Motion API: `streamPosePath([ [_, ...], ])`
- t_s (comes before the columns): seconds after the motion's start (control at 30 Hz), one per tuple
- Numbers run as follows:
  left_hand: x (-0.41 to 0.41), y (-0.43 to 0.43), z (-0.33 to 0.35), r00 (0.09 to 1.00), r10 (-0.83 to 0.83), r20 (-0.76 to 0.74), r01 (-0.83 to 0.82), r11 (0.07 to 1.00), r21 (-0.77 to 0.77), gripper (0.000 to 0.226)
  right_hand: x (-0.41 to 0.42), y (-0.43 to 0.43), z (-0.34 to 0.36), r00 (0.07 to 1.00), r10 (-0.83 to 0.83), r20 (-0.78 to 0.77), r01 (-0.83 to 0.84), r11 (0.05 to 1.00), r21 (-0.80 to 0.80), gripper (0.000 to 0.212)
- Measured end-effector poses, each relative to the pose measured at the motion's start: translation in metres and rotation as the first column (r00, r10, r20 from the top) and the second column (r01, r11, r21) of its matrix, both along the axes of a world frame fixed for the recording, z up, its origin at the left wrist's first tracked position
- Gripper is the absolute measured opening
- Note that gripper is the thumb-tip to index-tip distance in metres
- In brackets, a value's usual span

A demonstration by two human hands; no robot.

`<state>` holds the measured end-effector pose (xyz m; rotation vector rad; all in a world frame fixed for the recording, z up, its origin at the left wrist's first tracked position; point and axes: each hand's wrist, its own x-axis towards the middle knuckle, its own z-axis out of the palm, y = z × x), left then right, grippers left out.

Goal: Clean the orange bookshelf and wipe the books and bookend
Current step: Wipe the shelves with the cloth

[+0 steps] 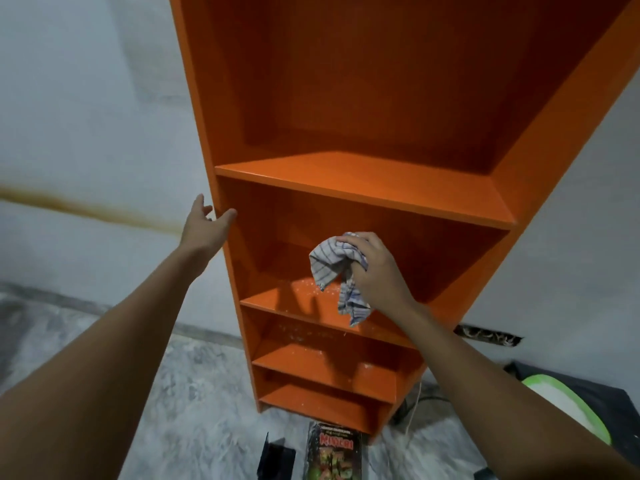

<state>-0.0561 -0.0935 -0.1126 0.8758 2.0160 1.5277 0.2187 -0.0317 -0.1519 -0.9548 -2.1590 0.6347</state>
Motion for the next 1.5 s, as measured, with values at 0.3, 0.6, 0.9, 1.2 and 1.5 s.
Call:
streamPosePath([
  [0.3,-0.035,0.022,-0.117,0.991,-0.122,-0.057,0.117,0.99,-0.081,0.045,-0.087,0.087,-0.089,0.993,-0.083,0.084,0.106,0.94,-0.325,0.035],
  [0.6,-0.06,0.051,-0.186,0.928,-0.127,-0.351,0.141,0.99,0.012,0.028,-0.158,0.214,-0.172,0.961,-0.093,0.259,0.146,0.971,-0.19,0.037],
  [0.9,-0.061,0.051,-0.189,0.932,-0.1,-0.347,0.128,0.99,0.058,0.028,-0.218,0.206,-0.214,0.953,0.052,0.299,0.037,0.958,-0.286,0.059],
  [1.2,-0.06,0.052,-0.19,0.933,-0.09,-0.347,0.119,0.991,0.065,0.024,-0.213,0.149,-0.229,0.91,0.254,0.329,-0.206,0.963,-0.173,0.03],
  [1.5,-0.069,0.058,-0.203,0.937,-0.096,-0.336,0.116,0.992,0.041,0.022,-0.216,0.071,-0.251,0.764,0.425,0.486,-0.368,0.905,-0.213,0.015],
])
